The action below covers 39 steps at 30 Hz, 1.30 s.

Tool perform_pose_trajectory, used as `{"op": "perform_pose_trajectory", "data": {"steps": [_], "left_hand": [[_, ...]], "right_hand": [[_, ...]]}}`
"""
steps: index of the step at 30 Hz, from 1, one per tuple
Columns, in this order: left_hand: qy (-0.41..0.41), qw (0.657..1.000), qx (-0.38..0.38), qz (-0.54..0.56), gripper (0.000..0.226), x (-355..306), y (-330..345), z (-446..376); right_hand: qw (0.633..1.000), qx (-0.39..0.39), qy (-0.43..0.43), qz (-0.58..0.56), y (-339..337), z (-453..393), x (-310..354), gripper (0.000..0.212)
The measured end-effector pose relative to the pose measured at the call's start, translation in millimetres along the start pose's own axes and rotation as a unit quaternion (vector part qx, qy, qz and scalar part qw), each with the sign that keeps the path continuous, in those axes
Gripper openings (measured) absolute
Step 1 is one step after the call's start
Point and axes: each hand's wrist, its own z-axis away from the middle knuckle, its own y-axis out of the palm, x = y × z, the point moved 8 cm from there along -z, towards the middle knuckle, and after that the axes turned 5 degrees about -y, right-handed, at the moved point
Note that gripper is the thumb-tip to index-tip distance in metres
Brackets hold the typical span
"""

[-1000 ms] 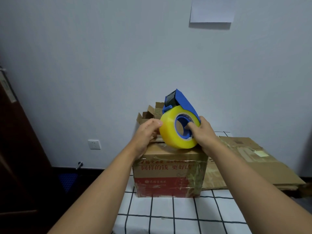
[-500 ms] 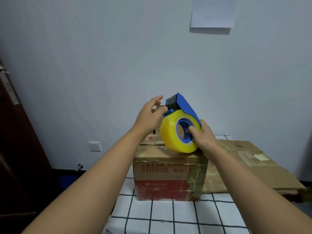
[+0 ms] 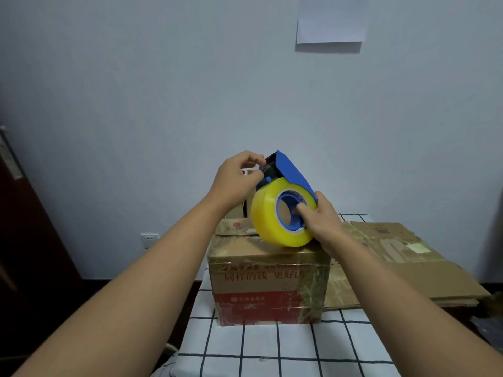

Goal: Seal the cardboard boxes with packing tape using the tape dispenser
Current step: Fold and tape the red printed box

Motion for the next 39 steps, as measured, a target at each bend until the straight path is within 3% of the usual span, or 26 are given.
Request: {"op": "perform_pose_trajectory", "data": {"steps": [6,12,16,20,24,27,35,39], "left_hand": [[0.023,0.998,-0.037,-0.046,0.012,6,-18,7],[-0.082,0.994,-0.030,0.067,0.005,43,-25,23],[-0.161,0.963,-0.012,0.216,0.004,74,-14,42],[-0.180,0.939,-0.018,0.294,0.005,92,-10,54],[-0.196,0.934,-0.010,0.297,0.006,97,-7,52],[-0.198,0.937,-0.005,0.286,0.008,97,-5,51],[-0.202,0.931,-0.060,0.299,0.009,107,-12,52],[-0.219,0.929,-0.059,0.293,0.010,115,-12,51]], "right_hand": [[1.000,0.005,0.000,-0.009,0,2,-1,0.018],[0.999,-0.005,-0.039,0.030,2,7,16,0.019],[0.988,0.009,-0.105,0.113,5,15,45,0.044],[0.950,0.035,-0.185,0.249,8,20,83,0.058],[0.886,0.045,-0.250,0.388,4,18,117,0.056],[0.863,0.030,-0.281,0.420,-2,10,134,0.056],[0.893,0.074,-0.267,0.353,9,-4,96,0.056],[0.921,0.053,-0.263,0.282,2,-7,83,0.055]]}}
